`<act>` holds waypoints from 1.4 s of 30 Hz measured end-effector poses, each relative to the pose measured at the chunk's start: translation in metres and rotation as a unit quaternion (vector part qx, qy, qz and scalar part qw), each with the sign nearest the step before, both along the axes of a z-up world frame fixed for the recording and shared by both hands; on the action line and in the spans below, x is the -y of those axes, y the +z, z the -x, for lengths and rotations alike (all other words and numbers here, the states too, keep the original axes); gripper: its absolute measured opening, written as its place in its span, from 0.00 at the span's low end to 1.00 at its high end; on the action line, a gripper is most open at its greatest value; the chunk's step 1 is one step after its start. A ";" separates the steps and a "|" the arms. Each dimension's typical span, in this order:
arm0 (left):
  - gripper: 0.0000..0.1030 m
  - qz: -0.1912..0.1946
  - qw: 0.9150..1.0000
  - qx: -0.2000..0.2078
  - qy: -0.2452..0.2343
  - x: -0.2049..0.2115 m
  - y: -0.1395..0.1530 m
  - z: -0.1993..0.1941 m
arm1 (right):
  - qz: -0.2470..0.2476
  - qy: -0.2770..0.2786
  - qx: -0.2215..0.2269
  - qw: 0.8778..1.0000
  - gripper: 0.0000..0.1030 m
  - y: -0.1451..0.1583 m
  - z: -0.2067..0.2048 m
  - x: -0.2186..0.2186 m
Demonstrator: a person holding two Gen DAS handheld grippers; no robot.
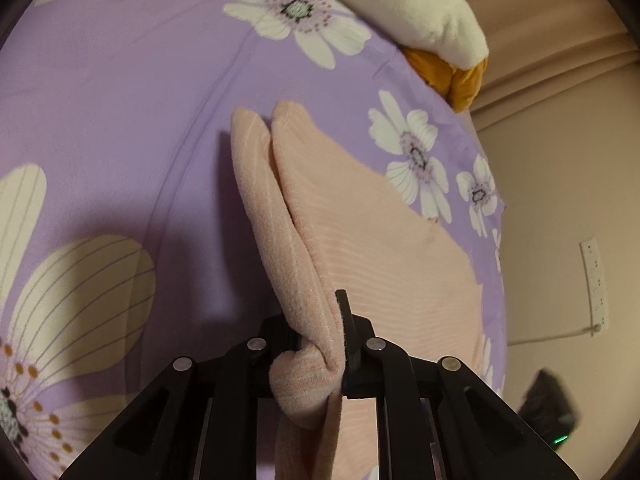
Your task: Fold small clothes
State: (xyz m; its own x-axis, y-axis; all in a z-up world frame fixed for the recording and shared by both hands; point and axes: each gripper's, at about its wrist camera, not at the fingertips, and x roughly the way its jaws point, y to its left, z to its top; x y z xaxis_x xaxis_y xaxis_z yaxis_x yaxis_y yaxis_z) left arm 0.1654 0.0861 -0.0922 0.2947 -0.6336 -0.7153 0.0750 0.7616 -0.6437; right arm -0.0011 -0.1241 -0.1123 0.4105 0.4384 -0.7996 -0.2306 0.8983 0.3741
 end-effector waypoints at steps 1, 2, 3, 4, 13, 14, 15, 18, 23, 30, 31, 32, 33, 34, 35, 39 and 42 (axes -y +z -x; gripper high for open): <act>0.13 -0.005 1.000 0.006 -0.001 0.004 0.007 0.002 | -0.016 -0.005 0.002 1.000 0.15 0.000 0.002 0.004; 0.13 -0.012 1.000 0.013 -0.003 0.007 0.013 0.003 | -0.034 -0.009 0.002 0.999 0.15 0.003 0.004 0.010; 0.13 -0.020 1.000 0.022 -0.007 0.012 0.020 0.004 | -0.053 -0.017 0.004 0.998 0.18 0.006 0.006 0.016; 0.13 -0.030 0.999 0.034 -0.011 0.018 0.030 0.006 | -0.063 -0.026 0.009 0.998 0.18 0.009 0.006 0.022; 0.13 -0.060 0.992 0.086 -0.070 0.105 0.085 0.006 | -0.110 -0.146 0.055 0.982 0.18 0.030 0.026 0.111; 0.13 -0.063 0.991 0.087 -0.077 0.114 0.085 0.005 | -0.113 -0.157 0.055 0.980 0.18 0.028 0.029 0.120; 0.13 -0.068 0.990 0.088 -0.086 0.127 0.086 0.005 | -0.118 -0.172 0.052 0.977 0.19 0.025 0.029 0.131; 0.13 -0.084 0.985 0.089 -0.119 0.169 0.079 0.005 | -0.137 -0.209 0.040 0.968 0.22 0.014 0.034 0.157; 0.13 -0.112 0.976 0.061 -0.177 0.232 0.036 0.013 | -0.170 -0.259 0.021 0.951 0.33 -0.004 0.048 0.191; 0.57 -0.104 0.967 0.032 -0.232 0.255 0.014 0.030 | -0.241 -0.265 0.017 0.934 0.50 -0.006 0.044 0.205; 0.63 -0.085 0.966 0.028 -0.242 0.250 0.019 0.034 | -0.245 -0.264 0.020 0.933 0.50 -0.003 0.040 0.205; 0.63 -0.076 0.966 0.033 -0.244 0.243 0.026 0.039 | -0.248 -0.262 0.022 0.932 0.50 0.000 0.036 0.204; 0.63 -0.074 0.966 0.041 -0.243 0.237 0.031 0.043 | -0.252 -0.258 0.026 0.932 0.50 0.003 0.033 0.204; 0.63 -0.067 0.966 0.051 -0.243 0.224 0.036 0.049 | -0.256 -0.252 0.030 0.933 0.51 0.005 0.026 0.204; 0.63 -0.062 0.967 0.055 -0.240 0.215 0.039 0.053 | -0.255 -0.246 0.031 0.934 0.51 0.007 0.018 0.202; 0.63 -0.057 0.973 0.070 -0.214 0.171 0.039 0.055 | -0.217 -0.230 0.015 0.949 0.52 0.006 -0.021 0.195; 0.63 -0.050 0.978 0.068 -0.193 0.146 0.034 0.057 | -0.193 -0.216 0.009 0.957 0.52 0.003 -0.045 0.187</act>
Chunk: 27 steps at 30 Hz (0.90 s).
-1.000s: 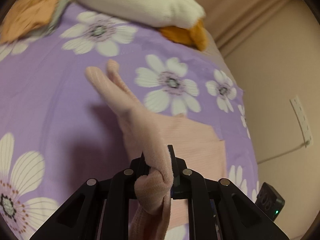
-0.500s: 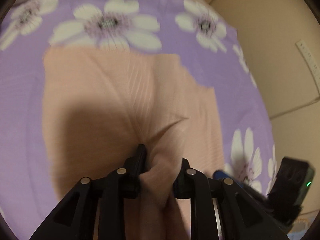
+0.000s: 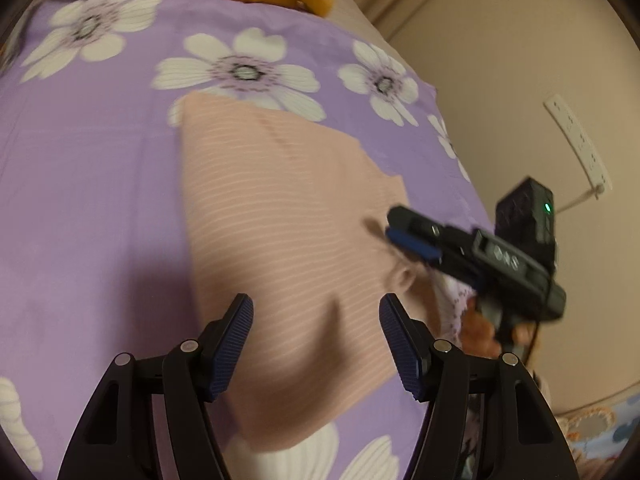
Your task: Fold small clothes
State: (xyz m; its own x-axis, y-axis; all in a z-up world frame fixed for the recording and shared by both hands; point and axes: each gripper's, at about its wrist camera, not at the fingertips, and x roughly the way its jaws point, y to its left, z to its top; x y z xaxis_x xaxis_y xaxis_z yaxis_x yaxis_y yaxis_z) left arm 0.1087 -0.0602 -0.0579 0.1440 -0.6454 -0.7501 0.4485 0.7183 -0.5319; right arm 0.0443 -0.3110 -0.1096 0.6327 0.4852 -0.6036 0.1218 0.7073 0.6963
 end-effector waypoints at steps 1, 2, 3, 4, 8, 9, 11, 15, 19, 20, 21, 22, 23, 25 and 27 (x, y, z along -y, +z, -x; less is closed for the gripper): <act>0.63 0.000 1.000 -0.001 0.006 -0.005 -0.003 0.000 | 0.012 0.005 -0.004 1.000 0.52 -0.002 -0.008 -0.005; 0.63 0.002 1.000 -0.005 0.008 -0.009 -0.007 0.001 | 0.020 0.015 -0.008 1.000 0.52 -0.004 -0.014 -0.010; 0.63 0.003 1.000 -0.010 0.008 -0.010 -0.010 0.001 | 0.027 0.024 -0.010 0.999 0.52 -0.006 -0.019 -0.015; 0.63 0.003 1.000 -0.018 0.008 -0.012 -0.014 0.001 | 0.037 0.033 -0.012 0.999 0.52 -0.008 -0.024 -0.020; 0.63 0.002 1.000 -0.023 0.004 -0.007 -0.020 -0.001 | 0.090 0.052 0.000 0.995 0.27 -0.004 -0.035 -0.035; 0.63 0.003 1.000 -0.023 0.003 -0.007 -0.019 -0.001 | 0.091 0.055 0.006 0.994 0.18 -0.002 -0.035 -0.036; 0.63 0.004 1.000 -0.025 0.002 -0.011 -0.019 -0.002 | 0.100 0.055 0.018 0.993 0.13 0.002 -0.035 -0.036; 0.63 0.001 1.000 -0.022 0.006 -0.011 -0.016 -0.007 | 0.125 0.036 0.051 0.990 0.11 0.025 -0.026 -0.031; 0.63 0.001 1.000 -0.002 -0.001 -0.008 -0.004 -0.006 | 0.131 -0.002 0.067 0.989 0.11 0.042 -0.011 -0.005; 0.63 0.001 1.000 0.006 -0.005 -0.005 0.001 -0.006 | 0.134 -0.003 0.059 0.989 0.11 0.038 -0.011 0.000; 0.63 0.001 1.000 0.013 -0.008 -0.003 0.004 -0.006 | 0.136 -0.003 0.046 0.990 0.12 0.033 -0.012 0.003; 0.63 0.000 1.000 0.017 -0.010 0.001 0.007 -0.006 | 0.142 -0.009 0.025 0.990 0.13 0.025 -0.014 0.007; 0.63 -0.001 1.000 0.021 -0.011 0.004 0.008 -0.006 | 0.152 -0.014 0.003 0.988 0.13 0.014 -0.017 0.012; 0.63 -0.001 1.000 0.025 -0.015 0.014 0.011 -0.008 | 0.148 -0.015 -0.016 0.989 0.21 0.003 -0.019 0.016; 0.63 -0.006 0.999 0.032 -0.019 0.023 0.013 -0.007 | 0.139 -0.022 -0.022 0.990 0.21 -0.001 -0.018 0.021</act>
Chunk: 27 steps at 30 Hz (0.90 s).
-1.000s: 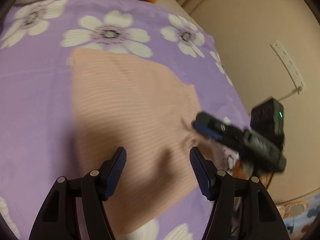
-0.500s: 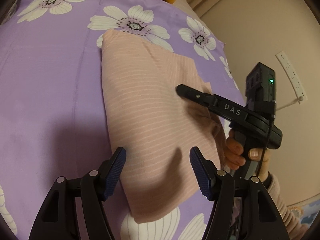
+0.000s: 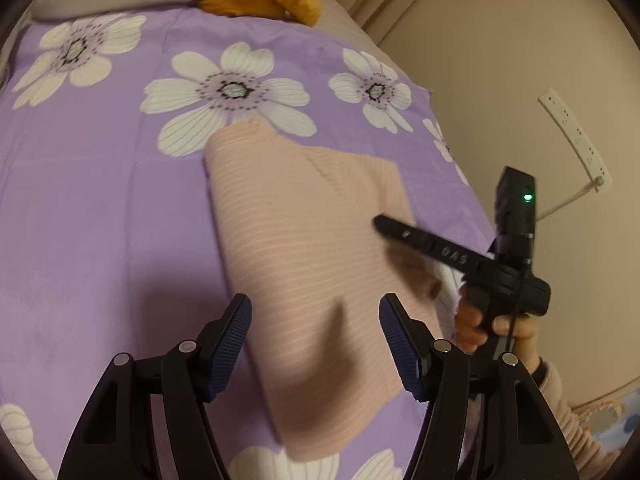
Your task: Fold small clothes
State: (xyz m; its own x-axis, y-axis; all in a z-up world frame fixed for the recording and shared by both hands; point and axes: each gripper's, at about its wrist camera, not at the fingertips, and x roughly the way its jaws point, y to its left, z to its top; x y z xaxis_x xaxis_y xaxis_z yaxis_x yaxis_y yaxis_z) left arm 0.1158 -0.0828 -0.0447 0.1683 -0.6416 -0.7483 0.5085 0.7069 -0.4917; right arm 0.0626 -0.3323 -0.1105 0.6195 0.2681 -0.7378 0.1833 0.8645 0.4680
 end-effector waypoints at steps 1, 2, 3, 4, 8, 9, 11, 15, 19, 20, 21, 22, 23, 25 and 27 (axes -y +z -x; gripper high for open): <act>0.63 -0.003 1.000 0.007 -0.004 0.005 0.002 0.002 | 0.011 -0.008 0.011 1.000 0.22 0.005 0.002 0.002; 0.63 -0.004 1.000 0.014 -0.010 0.009 0.004 0.006 | 0.023 -0.015 0.017 0.999 0.23 0.010 0.004 0.002; 0.63 -0.005 1.000 0.022 -0.015 0.011 0.007 0.009 | 0.043 -0.028 0.025 0.998 0.25 0.018 0.006 0.005; 0.63 -0.006 0.999 0.030 -0.021 0.013 0.009 0.012 | 0.062 -0.036 0.037 0.997 0.25 0.025 0.010 0.006; 0.54 -0.012 0.996 0.067 -0.051 0.025 0.012 0.025 | 0.053 0.007 0.091 0.994 0.24 0.050 0.007 0.001; 0.42 -0.013 0.996 0.062 -0.060 0.028 0.008 0.024 | 0.048 0.028 0.085 0.995 0.22 0.049 -0.001 -0.003; 0.36 -0.019 0.996 0.045 -0.070 0.034 -0.003 0.024 | 0.050 0.043 0.052 0.996 0.22 0.038 -0.017 -0.008; 0.36 -0.034 0.997 0.000 -0.073 0.040 -0.034 0.021 | 0.079 0.025 -0.026 0.996 0.19 -0.003 -0.043 -0.004; 0.36 -0.019 0.997 -0.012 -0.069 0.037 -0.038 0.020 | 0.077 0.021 -0.015 0.997 0.19 0.003 -0.037 -0.001; 0.36 -0.015 0.997 -0.014 -0.069 0.036 -0.035 0.019 | 0.075 0.025 -0.007 0.997 0.20 0.009 -0.032 -0.001; 0.36 -0.008 0.998 -0.010 -0.066 0.034 -0.029 0.016 | 0.069 0.031 0.006 0.997 0.24 0.016 -0.026 -0.003; 0.36 -0.006 0.998 -0.004 -0.063 0.033 -0.024 0.014 | 0.067 0.036 0.016 0.997 0.24 0.019 -0.018 -0.005; 0.36 -0.004 0.998 0.005 -0.060 0.032 -0.019 0.011 | 0.066 0.044 0.028 0.996 0.24 0.025 -0.011 -0.007; 0.36 -0.001 0.999 0.019 -0.049 0.034 -0.009 0.000 | 0.062 0.061 0.048 0.995 0.24 0.034 0.004 -0.015; 0.36 0.000 0.999 0.030 -0.035 0.037 -0.003 -0.014 | 0.065 0.075 0.054 0.994 0.24 0.037 0.017 -0.023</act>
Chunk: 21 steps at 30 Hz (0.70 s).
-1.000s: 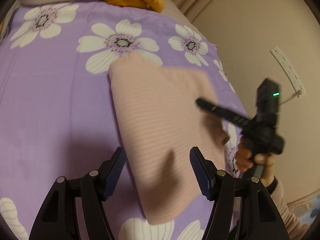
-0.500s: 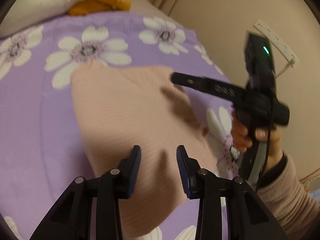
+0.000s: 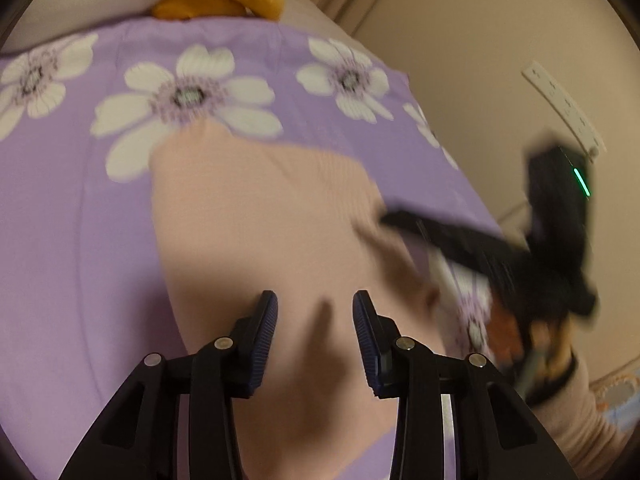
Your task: Fold small clothes
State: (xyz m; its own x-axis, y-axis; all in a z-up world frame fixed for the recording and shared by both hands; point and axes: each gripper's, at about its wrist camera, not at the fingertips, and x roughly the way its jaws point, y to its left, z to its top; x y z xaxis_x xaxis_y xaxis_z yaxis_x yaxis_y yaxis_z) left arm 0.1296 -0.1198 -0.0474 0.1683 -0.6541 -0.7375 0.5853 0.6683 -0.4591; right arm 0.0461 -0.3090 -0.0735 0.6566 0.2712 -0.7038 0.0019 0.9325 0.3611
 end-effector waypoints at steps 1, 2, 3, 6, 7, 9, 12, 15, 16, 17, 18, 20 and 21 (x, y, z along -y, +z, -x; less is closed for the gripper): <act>0.36 -0.002 1.000 0.010 0.010 0.002 0.002 -0.009 | 0.000 0.005 0.002 1.000 0.24 -0.001 0.007 -0.004; 0.36 -0.005 1.000 0.016 0.018 0.004 0.003 -0.016 | -0.001 0.013 0.003 1.000 0.24 -0.002 0.014 -0.008; 0.36 -0.007 0.999 0.019 0.027 0.008 0.002 -0.027 | 0.001 0.018 0.001 1.000 0.24 -0.004 0.022 -0.012; 0.36 -0.018 0.999 0.015 0.045 0.015 -0.005 -0.048 | 0.003 0.030 -0.001 1.000 0.24 -0.014 0.040 -0.019; 0.36 -0.025 0.998 0.011 0.049 0.016 -0.010 -0.052 | 0.011 0.030 -0.003 0.999 0.20 -0.016 0.044 -0.020; 0.36 -0.044 0.997 -0.012 0.061 0.018 -0.025 -0.065 | 0.023 0.024 -0.021 0.999 0.19 -0.031 0.047 -0.020; 0.33 -0.046 0.996 -0.040 0.068 0.019 -0.040 -0.076 | 0.003 0.016 -0.021 1.000 0.19 -0.038 0.051 -0.017; 0.33 -0.047 0.997 -0.027 0.063 0.017 -0.031 -0.070 | 0.010 0.016 -0.018 1.000 0.20 -0.028 0.052 -0.018; 0.33 -0.047 0.997 -0.018 0.058 0.015 -0.025 -0.064 | 0.005 0.015 -0.014 1.000 0.23 -0.024 0.054 -0.018; 0.33 -0.043 0.998 -0.010 0.050 0.012 -0.020 -0.055 | 0.000 0.015 -0.009 1.000 0.24 -0.021 0.056 -0.018; 0.33 -0.039 0.998 -0.004 0.044 0.010 -0.016 -0.050 | -0.005 0.016 0.000 1.000 0.24 -0.017 0.060 -0.017; 0.33 -0.028 0.999 0.012 0.028 0.002 -0.006 -0.031 | -0.012 0.018 0.009 1.000 0.24 -0.014 0.065 -0.018; 0.33 -0.022 0.999 0.015 0.021 -0.003 -0.003 -0.021 | -0.016 0.017 0.008 1.000 0.24 -0.015 0.068 -0.020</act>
State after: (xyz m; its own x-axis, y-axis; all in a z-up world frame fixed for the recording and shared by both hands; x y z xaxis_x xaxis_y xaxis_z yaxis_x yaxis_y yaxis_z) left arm 0.1507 -0.1170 -0.0506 0.2170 -0.6125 -0.7601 0.5696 0.7118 -0.4109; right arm -0.0217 -0.2892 -0.0888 0.6582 0.3155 -0.6835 -0.0361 0.9201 0.3899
